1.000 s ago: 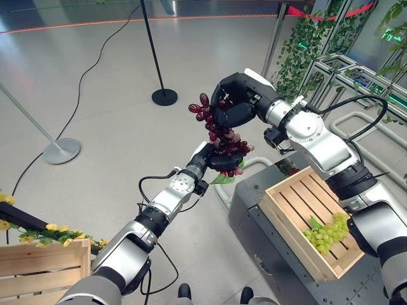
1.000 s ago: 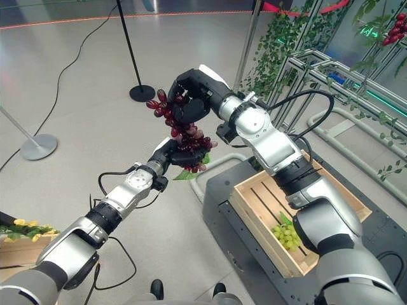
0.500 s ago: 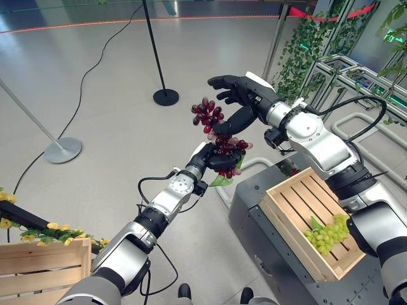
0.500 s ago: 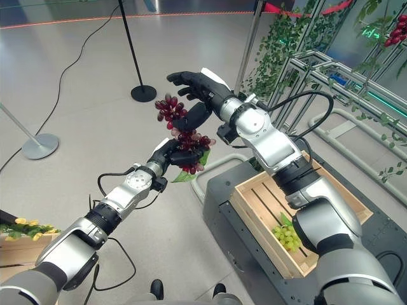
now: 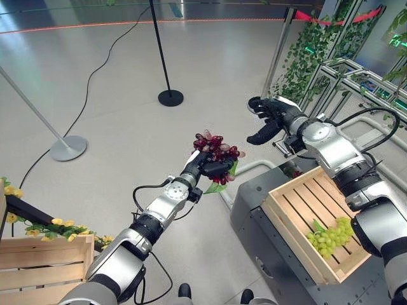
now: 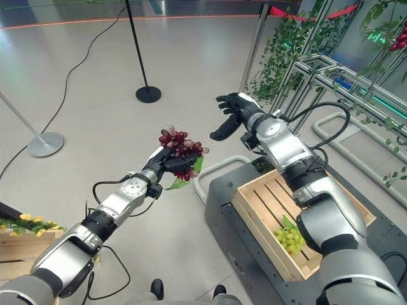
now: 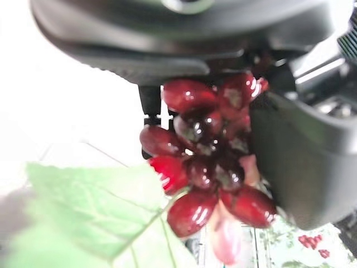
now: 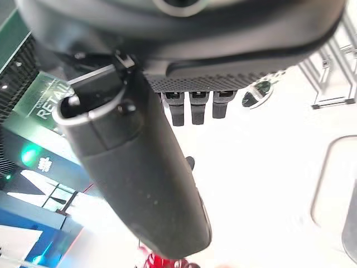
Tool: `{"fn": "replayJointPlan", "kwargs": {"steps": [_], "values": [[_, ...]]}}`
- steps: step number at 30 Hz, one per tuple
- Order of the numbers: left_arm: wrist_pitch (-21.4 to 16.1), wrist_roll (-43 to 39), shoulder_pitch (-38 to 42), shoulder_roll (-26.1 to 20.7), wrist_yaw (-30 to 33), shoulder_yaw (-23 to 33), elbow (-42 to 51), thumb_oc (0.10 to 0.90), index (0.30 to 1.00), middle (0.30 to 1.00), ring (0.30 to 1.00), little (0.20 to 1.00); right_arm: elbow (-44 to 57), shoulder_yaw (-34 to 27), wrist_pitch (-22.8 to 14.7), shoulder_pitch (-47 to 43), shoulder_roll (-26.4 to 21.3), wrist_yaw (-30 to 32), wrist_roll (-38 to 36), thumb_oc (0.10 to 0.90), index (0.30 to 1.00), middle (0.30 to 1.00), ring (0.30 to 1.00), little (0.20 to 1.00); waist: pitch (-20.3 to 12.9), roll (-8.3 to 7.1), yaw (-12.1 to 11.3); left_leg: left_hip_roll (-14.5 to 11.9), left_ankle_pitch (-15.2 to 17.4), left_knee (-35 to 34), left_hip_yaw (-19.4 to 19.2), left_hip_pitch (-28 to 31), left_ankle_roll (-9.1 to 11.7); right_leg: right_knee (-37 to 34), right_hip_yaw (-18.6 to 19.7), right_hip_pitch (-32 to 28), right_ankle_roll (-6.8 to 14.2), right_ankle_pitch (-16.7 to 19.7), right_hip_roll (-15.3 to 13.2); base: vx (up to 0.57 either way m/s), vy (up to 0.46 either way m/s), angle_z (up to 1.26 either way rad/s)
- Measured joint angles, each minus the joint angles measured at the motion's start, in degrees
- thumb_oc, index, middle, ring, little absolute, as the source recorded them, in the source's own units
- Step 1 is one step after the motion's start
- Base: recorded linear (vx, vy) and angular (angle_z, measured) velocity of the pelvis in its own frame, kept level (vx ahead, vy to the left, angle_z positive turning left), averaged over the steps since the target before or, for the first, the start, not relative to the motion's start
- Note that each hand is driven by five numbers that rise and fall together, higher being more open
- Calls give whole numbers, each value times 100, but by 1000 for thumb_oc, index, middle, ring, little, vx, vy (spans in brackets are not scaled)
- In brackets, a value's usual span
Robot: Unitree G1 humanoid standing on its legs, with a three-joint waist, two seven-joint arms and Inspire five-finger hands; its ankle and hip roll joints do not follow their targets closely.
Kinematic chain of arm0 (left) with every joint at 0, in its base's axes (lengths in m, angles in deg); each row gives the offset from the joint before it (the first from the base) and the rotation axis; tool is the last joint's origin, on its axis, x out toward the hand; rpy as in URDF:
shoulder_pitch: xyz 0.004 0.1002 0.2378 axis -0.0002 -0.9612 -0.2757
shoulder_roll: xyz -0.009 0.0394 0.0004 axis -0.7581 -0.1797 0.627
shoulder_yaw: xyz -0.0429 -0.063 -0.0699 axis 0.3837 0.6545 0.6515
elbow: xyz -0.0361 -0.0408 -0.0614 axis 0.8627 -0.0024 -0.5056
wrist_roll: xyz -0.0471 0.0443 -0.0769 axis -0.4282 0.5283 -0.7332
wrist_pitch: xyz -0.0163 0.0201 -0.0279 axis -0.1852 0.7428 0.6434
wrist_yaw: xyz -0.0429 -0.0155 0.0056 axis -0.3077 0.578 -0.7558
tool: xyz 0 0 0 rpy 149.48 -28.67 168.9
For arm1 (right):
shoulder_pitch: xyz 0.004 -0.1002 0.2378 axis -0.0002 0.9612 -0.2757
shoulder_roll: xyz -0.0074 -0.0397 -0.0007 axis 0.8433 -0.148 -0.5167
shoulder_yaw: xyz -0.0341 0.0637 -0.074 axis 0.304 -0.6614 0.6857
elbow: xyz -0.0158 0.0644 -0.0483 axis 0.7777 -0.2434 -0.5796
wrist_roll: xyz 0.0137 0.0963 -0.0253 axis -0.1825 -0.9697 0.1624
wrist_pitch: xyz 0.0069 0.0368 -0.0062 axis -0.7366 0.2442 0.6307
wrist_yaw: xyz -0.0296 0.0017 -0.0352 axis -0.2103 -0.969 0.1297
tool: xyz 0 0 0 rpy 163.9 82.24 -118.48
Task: Pick up the fruits from the basket on one side to the basket on the other side
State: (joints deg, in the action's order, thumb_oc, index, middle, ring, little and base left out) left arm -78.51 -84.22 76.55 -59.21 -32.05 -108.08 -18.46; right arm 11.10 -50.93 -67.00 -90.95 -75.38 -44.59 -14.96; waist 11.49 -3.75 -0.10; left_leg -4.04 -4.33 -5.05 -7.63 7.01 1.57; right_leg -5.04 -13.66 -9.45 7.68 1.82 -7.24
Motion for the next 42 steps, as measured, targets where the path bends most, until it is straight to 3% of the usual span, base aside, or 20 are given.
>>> {"fn": "replayJointPlan", "kwargs": {"steps": [5, 12, 17, 18, 20, 21, 22, 24, 26, 27, 28, 30, 34, 36, 39, 42], "values": [[-16, -1, -213, 15, -1, 149, 18, 400, 300, 300, 300, 300, 43, -289, -247, 505, 63, 458, -204, 800, 900, 900, 900, 900, 0, 0, -99, 8, -35, 0, 142, -56, 2, 0, -129, -19, -20, -15, -14, 21, 41, 14], [-122, 4, -1195, 17, 138, 442, 184, 400, 300, 300, 300, 300, 865, -1085, -950, 2231, 797, 1253, -261, 800, 900, 900, 900, 900, 1, 8, -183, 38, -65, -1, 314, -143, -1, -1, -200, -31, -46, -38, -42, 35, 91, 14], [-122, 31, -1760, 30, 67, 573, 236, 400, 300, 300, 300, 300, 858, -1092, -1028, 3249, 1187, 1275, -245, 800, 900, 900, 900, 900, 8, 22, -305, 119, -88, -2, 502, -205, -29, 3, -291, -61, -35, -69, -103, 46, 44, 17], [-124, 36, -1840, 18, 40, 597, 230, 400, 300, 300, 300, 300, 838, -1086, -1084, 3476, 1223, 1272, -243, 800, 900, 900, 900, 900, 34, 71, -322, 172, -31, -38, 585, -271, -73, 273, -286, 45, 55, -122, -110, 56, -20, 20], [-123, 69, -1997, 20, -77, 614, 273, 400, 300, 300, 300, 300, 855, -1101, -1200, 3887, 1176, 1270, -242, 800, 900, 900, 900, 900, 62, 324, -228, 63, -35, -41, 926, -278, -98, 1352, -216, 514, 41, -317, -151, 105, -184, 45], [-129, 73, -2100, 11, -126, 621, 369, 400, 300, 300, 300, 300, 847, -1116, -1225, 4168, 1121, 1268, -242, 800, 900, 900, 900, 900, 97, 403, -257, 64, -114, -2, 1148, -242, -194, 2108, 69, 864, -30, -473, -191, 134, -254, 50], [-141, 73, -2161, 6, -147, 633, 389, 400, 300, 300, 300, 300, 854, -1114, -1225, 4308, 1127, 1268, -244, 800, 900, 900, 900, 900, 101, 424, -248, 61, -114, 9, 1257, -241, -196, 2267, 330, 1036, -59, -643, -148, 103, -306, 51], [-189, 81, -2179, -68, -278, 648, 361, 400, 300, 300, 300, 300, 834, -1105, -1260, 4733, 1130, 1256, -246, 800, 900, 900, 900, 900, 110, 418, -117, 98, -186, 32, 1747, -379, -136, 1586, 1216, 1096, -158, -744, 215, 45, -309, 101], [-346, 97, -2152, -127, -373, 653, 323, 400, 300, 300, 300, 300, 692, -1106, -1322, 4855, 1153, 1258, -252, 800, 900, 900, 900, 900, 107, 357, 114, 205, -275, 18, 2231, -602, -103, 843, 1697, 989, -181, -708, 478, -13, -276, 158], [-392, 125, -2153, -84, -398, 648, 256, 400, 300, 300, 300, 300, 478, -1108, -1349, 4859, 1175, 1257, -270, 800, 900, 900, 900, 900, 106, 329, 177, 235, -277, -12, 2277, -679, -97, 571, 1746, 836, -184, -317, 506, 7, -332, 183], [-398, 126, -2192, 14, -384, 645, 211, 400, 300, 300, 300, 300, 231, -1106, -1350, 4857, 1157, 1257, -329, 800, 900, 900, 900, 900, 116, 403, 134, 110, -247, -25, 2083, -700, -115, 429, 1476, 725, -247, -187, 511, 25, -201, 129], [-457, 123, -2362, 124, -388, 625, 211, 400, 300, 300, 300, 300, -3, -1104, -1410, 4833, 1174, 1247, -448, 800, 900, 900, 900, 900, 121, 543, -111, -145, -226, -4, 1665, -702, -111, 347, 1344, 625, -368, -180, 661, -7, -161, 48], [-457, 123, -2502, 142, -477, 413, 210, 400, 300, 300, 300, 300, -388, -1085, -1544, 4830, 1222, 1223, -456, 800, 900, 900, 900, 900, 122, 562, -294, -331, -289, 161, 1464, -872, -86, 85, 874, 354, -523, -92, 802, -56, -42, 56], [-458, 128, -2475, 173, -659, 197, 211, 400, 300, 300, 300, 300, -712, -1092, -1589, 4830, 1217, 1225, -606, 800, 900, 900, 900, 900, 132, 545, -191, -343, -369, 361, 1061, -1013, 32, 16, 507, 221, -537, -141, 732, -62, 92, 84], [-461, 124, -2456, 276, -836, -36, 212, 400, 300, 300, 300, 300, -1214, -1101, -1625, 4811, 1319, 1225, -674, 800, 900, 900, 900, 900, 169, 489, -151, -86, -395, 560, 675, -1106, 95, 189, 243, 201, -386, -319, 450, -93, 215, 50], [-476, 121, -2400, 257, -913, -133, 206, 400, 300, 300, 300, 300, -1482, -1168, -1733, 4948, 1634, 1227, -751, 800, 900, 900, 900, 900, 202, 485, 100, 78, -335, 310, 326, -924, -165, 773, 27, 218, -199, -751, 237, 0, 123, 48]]}}
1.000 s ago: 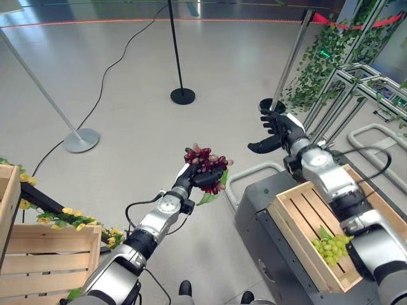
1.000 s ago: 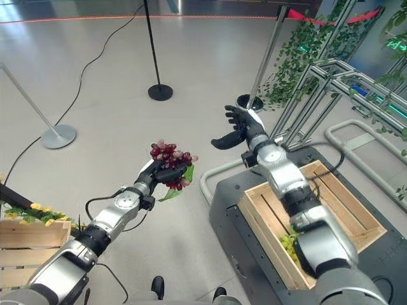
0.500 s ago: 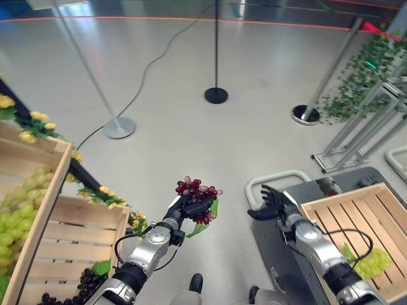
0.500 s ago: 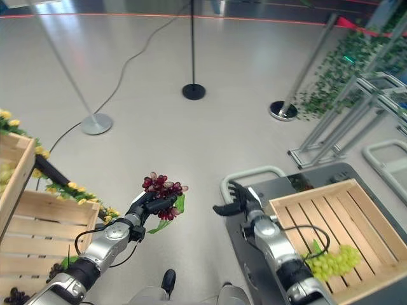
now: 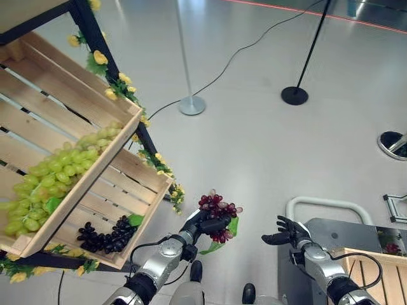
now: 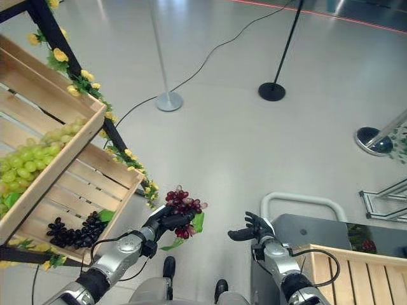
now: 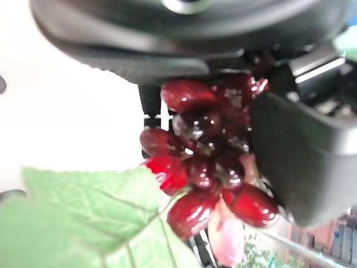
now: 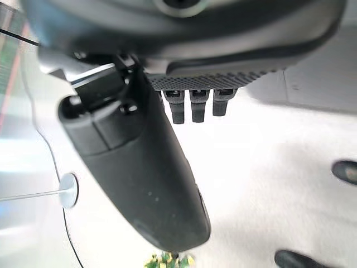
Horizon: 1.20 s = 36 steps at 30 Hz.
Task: Pick up the fruits from the basket on one side to the basket on the other side
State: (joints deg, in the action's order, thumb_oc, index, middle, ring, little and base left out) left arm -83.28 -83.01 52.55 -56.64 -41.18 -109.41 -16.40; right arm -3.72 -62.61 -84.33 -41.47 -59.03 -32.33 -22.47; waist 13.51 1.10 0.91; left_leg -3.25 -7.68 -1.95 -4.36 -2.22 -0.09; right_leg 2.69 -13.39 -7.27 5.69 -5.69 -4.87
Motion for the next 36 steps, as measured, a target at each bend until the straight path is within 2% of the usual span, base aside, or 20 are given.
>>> {"fn": "replayJointPlan", "kwargs": {"steps": [3, 6, 9, 13, 16, 20, 21, 23, 24, 28, 36], "values": [[-58, 83, 13, -78, 61, 23, 63, 400, 300, 300, 300, 300, -140, -69, -43, 158, 250, -9, -368, 800, 900, 900, 900, 900, 2, -11, -44, 168, -56, -97, 86, 59, -39, 168, 12, 26, 91, -159, -175, 18, 83, 23], [-85, 194, 13, -291, 150, 61, 152, 400, 300, 300, 300, 300, -244, -99, -107, 287, 499, -83, -395, 800, 900, 900, 900, 900, 15, -33, -191, 176, -74, -167, 80, 70, -39, 148, -1, 41, 134, -164, -195, -37, 114, 3], [-138, 385, 72, -413, 332, 120, 162, 400, 300, 300, 300, 300, -386, -97, -112, 185, 559, -112, -405, 800, 900, 900, 900, 900, 126, -57, -212, 167, -94, -37, 104, -73, -59, 301, -11, 187, 140, -232, -196, -123, 116, 4], [-263, 449, 429, -455, 517, 115, 202, 400, 300, 300, 300, 300, -437, -94, -112, -215, 473, -113, -406, 800, 900, 900, 900, 900, 592, -89, -256, 119, -66, 374, 112, -492, -15, 992, -5, 704, 62, -477, -221, -131, 75, 5], [-356, 453, 706, -481, 677, 113, 434, 400, 300, 300, 300, 300, -525, -75, -112, -590, 401, -112, -424, 800, 900, 900, 900, 900, 968, -121, -309, 146, -18, 803, 134, -947, 17, 1965, 10, 1384, -15, -799, -338, -139, 42, 6], [-496, 456, 1013, -550, 951, 152, 650, 400, 300, 300, 300, 300, -516, -72, -105, -931, 369, -106, -574, 800, 900, 900, 900, 900, 1424, -116, -365, 135, 140, 1367, 127, -1441, 38, 2874, 31, 1980, -186, -1149, -500, -93, 43, 6], [-496, 456, 1021, -551, 999, 161, 657, 400, 300, 300, 300, 300, -517, -72, -102, -937, 371, -106, -574, 800, 900, 900, 900, 900, 1443, -122, -372, 135, 148, 1441, 100, -1477, 46, 2942, 29, 2040, -215, -1168, -514, -79, 37, 10], [-505, 455, 1024, -548, 1198, 218, 664, 400, 300, 300, 300, 300, -519, -78, -101, -926, 330, -106, -572, 800, 900, 900, 900, 900, 1511, -110, -329, 132, 519, 2215, 110, -1827, 26, 3342, 36, 2238, -235, -1329, -568, -39, 38, 4], [-505, 456, 1024, -548, 1238, 226, 663, 400, 300, 300, 300, 300, -523, -83, -100, -901, 318, -106, -572, 800, 900, 900, 900, 900, 1514, -115, -334, 131, 562, 2292, 106, -1869, 22, 3432, 55, 2283, -234, -1364, -572, -24, 46, 3], [-603, 462, 1027, -545, 1591, 391, 658, 400, 300, 300, 300, 300, -719, -90, -90, -891, 263, -109, -566, 800, 900, 900, 900, 900, 1563, -134, -373, 150, 592, 2558, 103, -2078, 20, 3801, 123, 2557, -274, -1479, -660, -4, 42, 0], [-614, 595, 1036, -515, 2437, 783, 589, 400, 300, 300, 300, 300, -1205, -106, -86, -897, 231, -167, -502, 800, 900, 900, 900, 900, 1582, -131, -348, 127, 587, 2613, 120, -2056, 45, 3971, 151, 2573, -311, -1530, -638, 8, 18, -1]]}}
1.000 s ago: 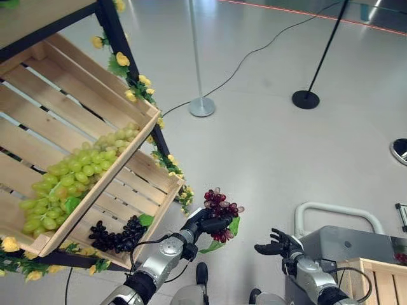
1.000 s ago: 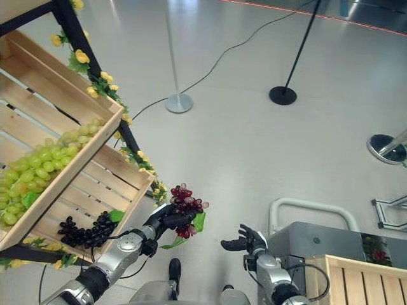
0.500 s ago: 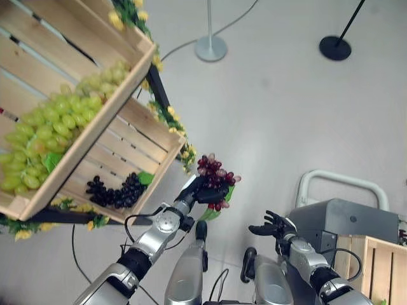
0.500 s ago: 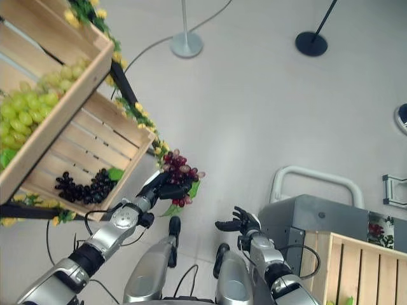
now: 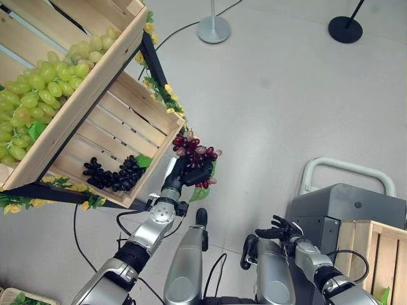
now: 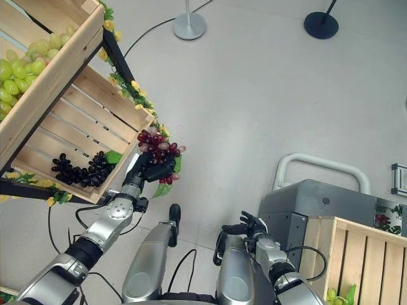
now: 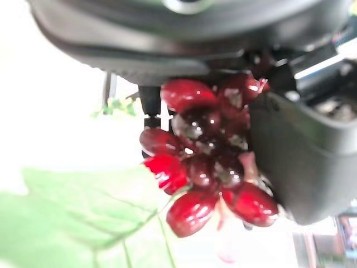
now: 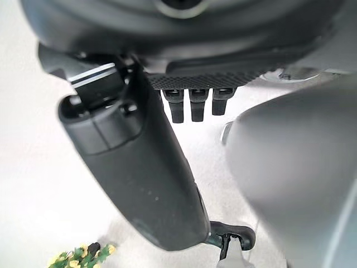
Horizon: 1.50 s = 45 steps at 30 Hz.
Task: Pick up the fruits from the basket on one side to the basket on the other side
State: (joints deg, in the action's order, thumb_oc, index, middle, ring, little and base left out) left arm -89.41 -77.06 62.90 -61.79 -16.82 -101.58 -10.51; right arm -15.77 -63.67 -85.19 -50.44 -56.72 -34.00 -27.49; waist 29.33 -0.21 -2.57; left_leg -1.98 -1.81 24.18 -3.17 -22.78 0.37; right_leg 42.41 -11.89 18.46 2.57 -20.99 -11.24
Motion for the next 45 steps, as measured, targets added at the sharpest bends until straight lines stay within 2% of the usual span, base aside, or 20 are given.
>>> {"fn": "replayJointPlan", "kwargs": {"steps": [3, 10, 13, 19, 24, 26, 29, 31, 38, 45], "values": [[-8, -1, 120, 1, 265, 75, -287, 400, 300, 300, 300, 300, -58, 0, 13, -9, -4, -41, 171, 800, 900, 900, 900, 900, 0, 0, 21, -4, -1, 9, -2, 8, 1, 31, 9, 3, -3, -3, -4, 0, 0, 0], [-10, -262, 600, -11, 1027, 703, -853, 400, 300, 300, 300, 300, -111, 2, 97, -92, -25, -117, 193, 800, 900, 900, 900, 900, 1, -2, 74, -18, -6, 25, -16, 6, 9, 139, 10, 37, -47, -43, -7, 0, 0, 0], [-9, -321, 772, -26, 1203, 832, -916, 400, 300, 300, 300, 300, -195, 1, 114, -90, -40, -171, 224, 800, 900, 900, 900, 900, 1, -2, 78, -23, -8, 25, -20, 6, 12, 160, 9, 42, -58, -55, -3, 0, 0, 0], [100, -1023, 1250, -30, 1326, 859, -1099, 400, 300, 300, 300, 300, -286, 2, 151, -154, -39, -238, 273, 800, 900, 900, 900, 900, 41, -76, 156, -49, -30, 30, -32, 2, 46, 188, 7, 58, -64, -64, 16, -1, -1, -1], [614, -1413, 1576, -69, 1322, 852, -1193, 400, 300, 300, 300, 300, -398, 0, 156, -272, -49, -245, 388, 800, 900, 900, 900, 900, 56, -111, 195, -93, -41, 14, -30, -37, 80, 186, 9, 111, -78, -69, 68, -1, 0, -1], [712, -1611, 1660, -103, 1324, 852, -1276, 400, 300, 300, 300, 300, -399, 0, 162, -287, -50, -245, 389, 800, 900, 900, 900, 900, 57, -112, 196, -95, -36, 14, -28, -39, 98, 186, 8, 114, -73, -66, 77, -22, 11, -1], [889, -1925, 1904, -247, 1324, 848, -1564, 400, 300, 300, 300, 300, -421, 1, 165, -370, -79, -245, 390, 800, 900, 900, 900, 900, 60, -118, 237, -103, -50, 10, -22, -135, 126, 194, 8, 217, -76, -62, 103, -46, 24, -1], [1012, -2070, 2035, -451, 1323, 851, -1730, 400, 300, 300, 300, 300, -500, 2, 176, -490, -86, -246, 391, 800, 900, 900, 900, 900, 94, -182, 326, -103, -74, 45, -12, -201, 154, 218, 2, 294, -77, -60, 106, -40, 34, 2], [1127, -2401, 2403, -681, 1372, 856, -2089, 400, 300, 300, 300, 300, -574, 2, 173, -474, -335, -246, 391, 800, 900, 900, 900, 900, 109, -225, 339, -136, -44, 165, 7, -380, 171, 250, -10, 404, -76, -60, 134, -28, 28, 0], [1329, -2511, 2888, -1084, 1499, 859, -2481, 400, 300, 300, 300, 300, -603, 1, 21, -334, -350, -246, 392, 800, 900, 900, 900, 900, 117, -372, 332, -223, -40, 201, 69, -563, 196, 256, -138, 511, -129, -62, 196, -29, 7, 5]]}}
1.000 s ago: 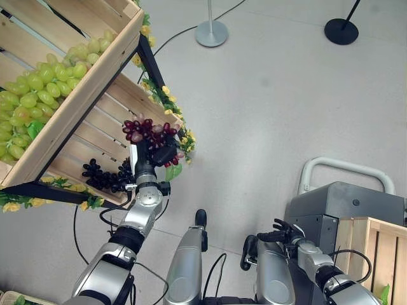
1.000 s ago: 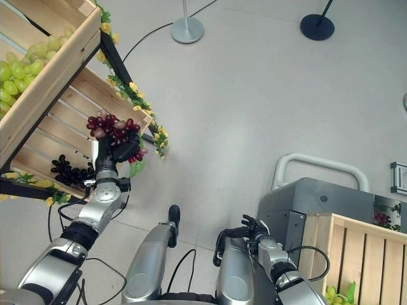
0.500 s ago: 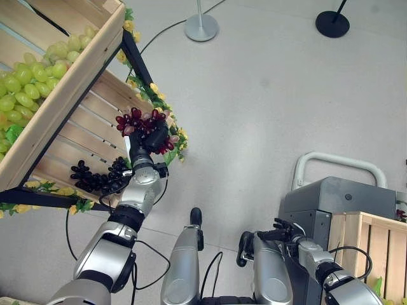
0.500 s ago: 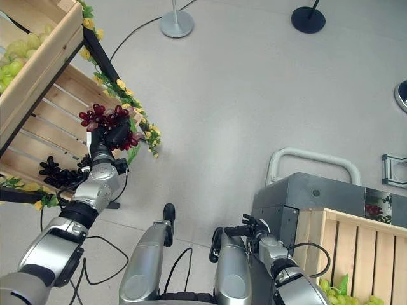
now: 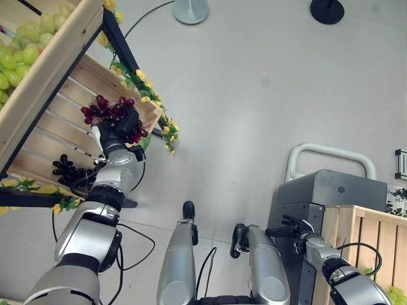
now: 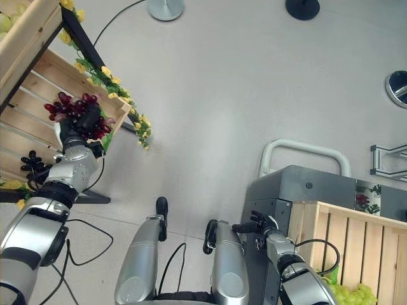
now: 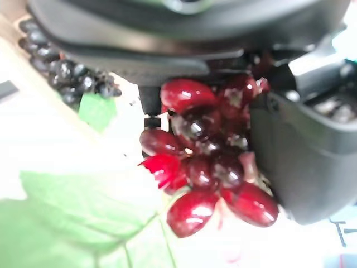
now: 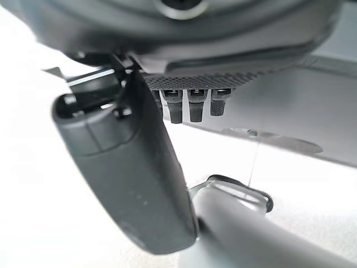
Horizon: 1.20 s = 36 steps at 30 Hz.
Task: Pick up the fruits from the basket on one side to the basket on the other side
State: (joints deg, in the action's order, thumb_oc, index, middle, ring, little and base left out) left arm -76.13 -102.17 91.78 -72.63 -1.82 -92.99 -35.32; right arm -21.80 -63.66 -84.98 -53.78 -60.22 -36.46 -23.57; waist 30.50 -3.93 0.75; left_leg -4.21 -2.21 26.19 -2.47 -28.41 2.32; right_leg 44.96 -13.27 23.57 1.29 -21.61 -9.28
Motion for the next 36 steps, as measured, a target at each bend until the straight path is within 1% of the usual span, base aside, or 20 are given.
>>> {"fn": "replayJointPlan", "kwargs": {"steps": [2, 5, 7, 10, 11, 15, 19, 24, 26, 32, 36], "values": [[80, 0, 143, -104, 9, 2, -207, 400, 300, 300, 300, 300, 5, 1, -60, 12, 4, 1, 0, 800, 900, 900, 900, 900, 3, -51, -9, -2, -5, -1, 43, -42, 7, -25, -37, 7, -3, -2, 20, -20, -5, 9], [95, -2, 166, -256, 32, 13, -389, 400, 300, 300, 300, 300, 1, 1, -112, 30, 4, 2, 0, 800, 900, 900, 900, 900, -5, -117, -12, -6, -5, 0, 74, -90, 11, -74, -86, 7, -2, 0, 42, -12, -8, 5], [99, -3, 165, -296, 47, 63, -438, 400, 300, 300, 300, 300, 4, 1, -145, 49, 5, 2, 1, 800, 900, 900, 900, 900, -3, -141, -13, -4, -4, 14, 103, -123, 10, -87, -121, 7, -2, 0, 39, -13, 2, 8], [121, -11, 165, -422, 57, 209, -647, 400, 300, 300, 300, 300, 105, 3, -176, 86, 23, 2, 0, 800, 900, 900, 900, 900, -6, -220, -25, -2, -1, 9, 144, -159, 10, -116, -159, 9, -2, 0, 45, -22, 5, 6], [148, -18, 165, -479, 57, 211, -690, 800, 900, 900, 900, 900, 118, 3, -192, 87, 30, 2, -1, 800, 900, 900, 900, 900, -7, -237, -21, -3, 0, 7, 153, -167, 9, -122, -167, 9, -3, 0, 50, 0, 0, 0], [164, -223, 166, -570, 15, 268, -749, 800, 900, 900, 900, 900, 177, 5, -216, 116, 37, 1, -4, 800, 900, 900, 900, 900, -7, -243, -83, -10, 1, -8, 165, -185, 10, -163, -182, 9, 0, 5, 72, 0, 0, 0], [176, -229, 172, -607, -151, 280, -924, 800, 900, 900, 900, 900, 224, 8, -269, 119, 84, 1, -5, 800, 900, 900, 900, 900, -9, -273, -140, -11, 8, 0, 161, -197, 3, -190, -184, 8, 6, 13, 70, 0, 0, 0], [202, -227, 273, -609, -232, 278, -1062, 800, 900, 900, 900, 900, 226, 20, -298, 120, 128, -21, -5, 800, 900, 900, 900, 900, -14, -407, -154, -17, 3, 28, 170, -200, -16, -189, -190, -8, 9, 16, 70, 0, 0, 0], [224, -227, 339, -609, -239, 278, -1062, 800, 900, 900, 900, 900, 224, 22, -299, 122, 127, -22, -5, 800, 900, 900, 900, 900, -17, -435, -154, -19, 20, 36, 177, -197, 4, -191, -194, -20, 11, 27, 72, 0, 0, 0], [250, -226, 434, -739, -247, 277, -1062, 800, 900, 900, 900, 900, 229, 25, -298, 142, 140, -68, -5, 800, 900, 900, 900, 900, -17, -436, -154, -34, 20, 18, 159, -165, 5, -202, -185, -39, 6, 47, 78, 0, 0, 0], [374, -225, 526, -776, -331, 277, -1190, 800, 900, 900, 900, 900, 222, 25, -299, 193, 161, -94, -8, 800, 900, 900, 900, 900, -18, -438, -147, -42, 26, -16, 155, -102, -3, -305, -199, -133, 23, 68, 98, 0, 0, 0]]}}
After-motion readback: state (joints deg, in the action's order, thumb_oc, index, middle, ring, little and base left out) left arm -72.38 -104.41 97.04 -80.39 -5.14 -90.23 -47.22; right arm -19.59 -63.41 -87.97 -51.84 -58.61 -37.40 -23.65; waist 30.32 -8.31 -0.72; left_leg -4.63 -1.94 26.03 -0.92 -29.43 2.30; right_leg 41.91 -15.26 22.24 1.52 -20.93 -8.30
